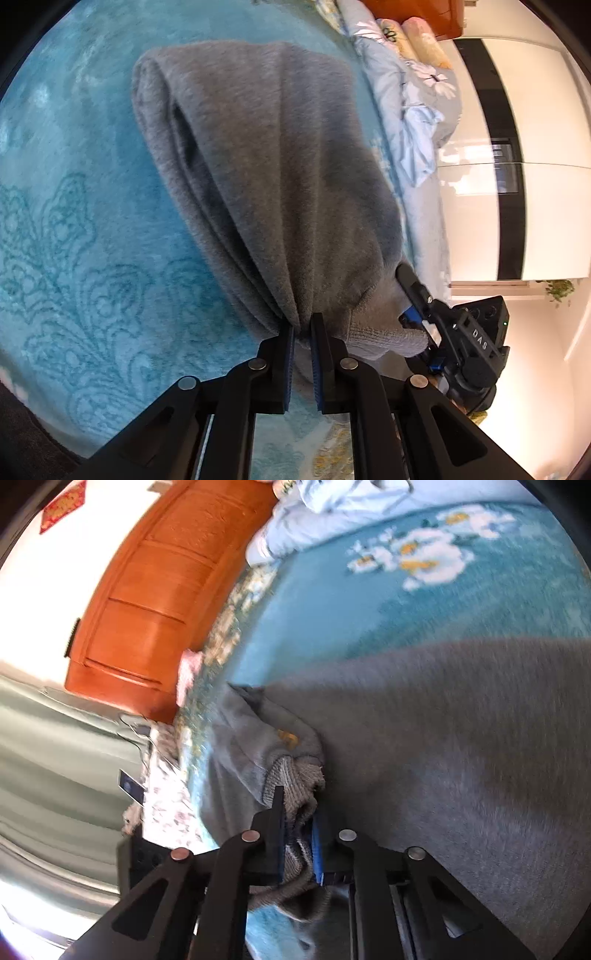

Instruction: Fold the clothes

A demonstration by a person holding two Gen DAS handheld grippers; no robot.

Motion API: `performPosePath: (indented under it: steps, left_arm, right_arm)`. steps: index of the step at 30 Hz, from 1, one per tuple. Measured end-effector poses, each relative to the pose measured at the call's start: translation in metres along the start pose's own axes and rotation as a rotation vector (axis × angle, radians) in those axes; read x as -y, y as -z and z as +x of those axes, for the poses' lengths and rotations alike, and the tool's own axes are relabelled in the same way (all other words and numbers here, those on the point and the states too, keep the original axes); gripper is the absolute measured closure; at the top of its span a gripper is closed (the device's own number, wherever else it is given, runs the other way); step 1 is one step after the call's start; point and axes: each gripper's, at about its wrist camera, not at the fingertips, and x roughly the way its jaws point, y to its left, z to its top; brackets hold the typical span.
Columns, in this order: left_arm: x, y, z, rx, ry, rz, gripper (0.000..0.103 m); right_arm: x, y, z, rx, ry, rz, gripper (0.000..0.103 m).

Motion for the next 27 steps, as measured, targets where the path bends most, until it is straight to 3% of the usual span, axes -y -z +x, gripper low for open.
performPosePath:
  steps: [2,5,10,13,17,21,25,27]
  left_arm:
    - [0.005,0.001,0.000,-0.015,0.036,0.011,0.091]
    - [0.012,0.003,0.005,-0.037,0.032,0.041,0.091]
    - [0.015,0.003,0.002,-0.057,0.048,0.056,0.090]
    - [0.027,0.000,-0.013,-0.022,0.058,0.111,0.090]
    - [0.049,-0.012,-0.023,0.076,-0.011,0.211,0.080]
    - [0.042,-0.034,-0.032,0.194,-0.121,0.216,0.079]
    - [0.016,-0.048,-0.028,0.219,-0.226,0.184,0.079]
    - [0.002,-0.051,-0.022,0.212,-0.233,0.155,0.079]
  right_arm:
    - [-0.006,-0.005,-0.011,0.047,-0.027,-0.011,0.093]
    - [-0.011,-0.012,-0.023,0.096,-0.007,-0.035,0.093]
    - [0.023,-0.013,-0.017,0.047,0.078,0.049,0.093]
    - [0.036,-0.009,-0.016,0.047,0.069,0.090,0.093]
    - [0.039,-0.008,-0.016,0.042,0.080,0.092,0.093]
    - [0.041,-0.005,-0.018,0.031,0.082,0.098,0.093]
    - [0.046,-0.003,-0.021,0.025,0.085,0.116,0.092]
    - [0.049,-0.001,-0.027,0.030,0.075,0.130,0.092]
